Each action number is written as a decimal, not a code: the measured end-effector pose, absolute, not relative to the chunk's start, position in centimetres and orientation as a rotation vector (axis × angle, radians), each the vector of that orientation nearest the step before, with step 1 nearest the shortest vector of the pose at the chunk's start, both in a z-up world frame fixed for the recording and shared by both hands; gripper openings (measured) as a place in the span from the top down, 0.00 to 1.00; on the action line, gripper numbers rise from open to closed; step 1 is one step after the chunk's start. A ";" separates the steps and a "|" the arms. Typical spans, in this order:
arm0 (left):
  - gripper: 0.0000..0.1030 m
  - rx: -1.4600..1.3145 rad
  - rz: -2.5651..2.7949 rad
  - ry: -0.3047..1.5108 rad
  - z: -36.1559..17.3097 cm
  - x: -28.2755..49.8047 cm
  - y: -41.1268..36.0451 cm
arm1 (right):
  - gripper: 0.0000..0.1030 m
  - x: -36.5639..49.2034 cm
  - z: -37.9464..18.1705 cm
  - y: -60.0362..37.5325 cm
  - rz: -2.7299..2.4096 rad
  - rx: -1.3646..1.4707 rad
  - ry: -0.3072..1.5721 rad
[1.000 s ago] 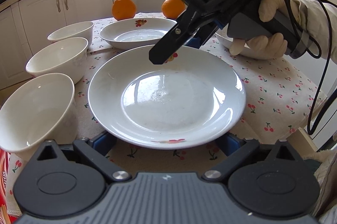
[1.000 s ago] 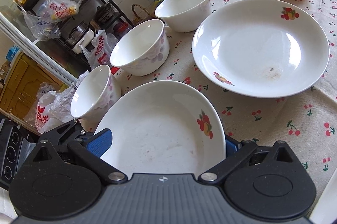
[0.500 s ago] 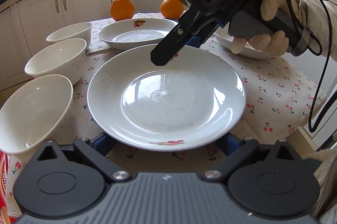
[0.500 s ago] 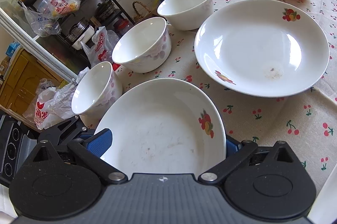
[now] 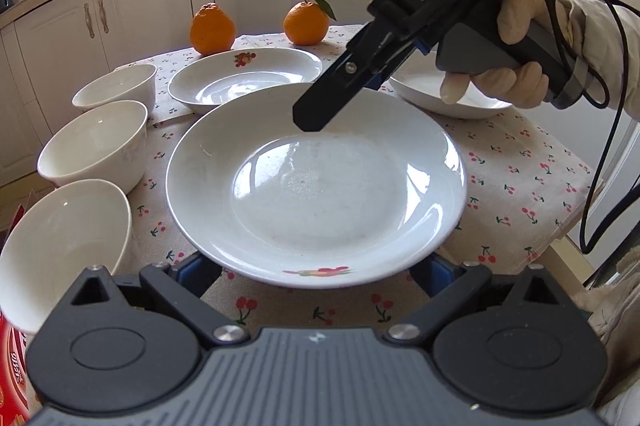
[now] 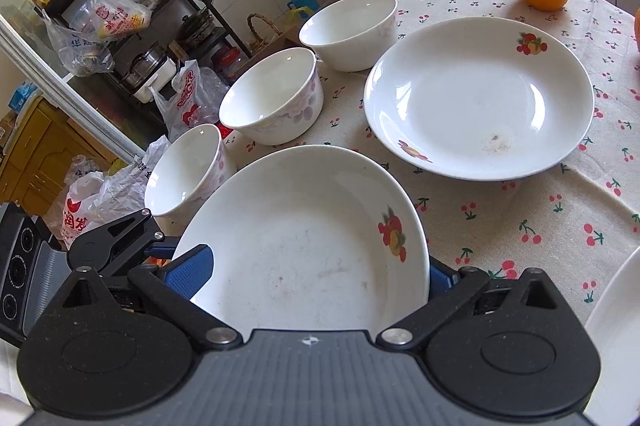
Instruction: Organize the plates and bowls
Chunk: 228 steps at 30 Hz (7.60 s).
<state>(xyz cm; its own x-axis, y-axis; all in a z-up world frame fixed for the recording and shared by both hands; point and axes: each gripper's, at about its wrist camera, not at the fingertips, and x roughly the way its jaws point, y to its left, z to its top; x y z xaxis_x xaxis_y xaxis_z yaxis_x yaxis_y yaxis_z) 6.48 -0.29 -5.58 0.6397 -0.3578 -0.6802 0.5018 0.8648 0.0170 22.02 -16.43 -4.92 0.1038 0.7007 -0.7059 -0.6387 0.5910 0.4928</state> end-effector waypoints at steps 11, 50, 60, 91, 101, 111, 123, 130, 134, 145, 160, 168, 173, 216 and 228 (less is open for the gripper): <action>0.04 0.241 -0.586 0.720 -4.2 8.5 -3.2 | 0.00 21.5 -3.3 -20.9 0.902 0.097 1.022; 0.04 0.371 -0.825 0.676 -4.7 15.7 -16.4 | 0.00 21.6 -3.8 -36.9 0.560 0.227 0.951; 0.04 0.397 -0.835 0.683 -4.9 16.3 -17.2 | 0.00 21.5 -4.5 -37.5 0.539 0.230 0.961; 0.02 0.380 -0.882 0.700 -5.6 17.3 -17.7 | 0.00 19.4 -4.9 -38.6 0.457 0.222 0.976; 0.02 0.361 -0.862 0.699 -5.6 17.2 -17.4 | 0.00 18.4 -3.9 -38.5 0.416 0.201 0.970; 0.02 0.339 -0.837 0.686 -5.2 16.0 -16.3 | 0.00 17.7 -3.6 -37.4 0.365 0.132 0.987; 0.02 0.310 -0.817 0.677 -4.7 14.4 -14.4 | 0.00 17.0 -3.7 -36.0 0.295 0.047 1.015; 0.02 0.308 -0.797 0.683 -4.8 13.8 -13.4 | 0.00 15.6 -3.7 -34.9 0.244 -0.078 1.003; 0.02 0.291 -0.765 0.689 -4.8 13.6 -12.6 | 0.00 14.3 -3.2 -34.1 0.228 -0.109 0.963; 0.02 0.262 -0.438 0.695 -5.4 14.8 -9.2 | 0.00 12.1 -2.6 -29.8 0.246 -0.205 0.857; 0.01 0.085 -0.179 0.765 -8.5 19.8 -6.3 | 0.00 15.3 -1.5 -26.4 0.398 -0.265 0.817; 0.00 0.084 -0.165 0.745 -8.7 21.3 -6.8 | 0.00 19.1 -0.8 -25.3 0.521 -0.269 0.818; 0.00 0.087 -0.174 0.753 -8.6 22.3 -6.9 | 0.00 22.5 -0.3 -24.1 0.608 -0.280 0.827; 0.01 0.074 -0.143 0.689 -8.3 22.8 -6.5 | 0.06 44.6 -7.0 -14.2 1.129 -0.198 1.053; 0.01 0.091 -0.144 0.688 -8.4 22.9 -6.5 | 0.14 45.6 -7.1 -14.9 1.183 -0.119 1.093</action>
<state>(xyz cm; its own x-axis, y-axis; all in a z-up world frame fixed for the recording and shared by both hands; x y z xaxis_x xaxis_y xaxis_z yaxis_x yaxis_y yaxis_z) 22.86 -6.54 -8.37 0.7631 -0.1022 -0.6382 0.1625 0.9860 0.0363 45.62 -14.94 -7.09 -0.0384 0.6793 -0.7329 -0.7838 0.4344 0.4437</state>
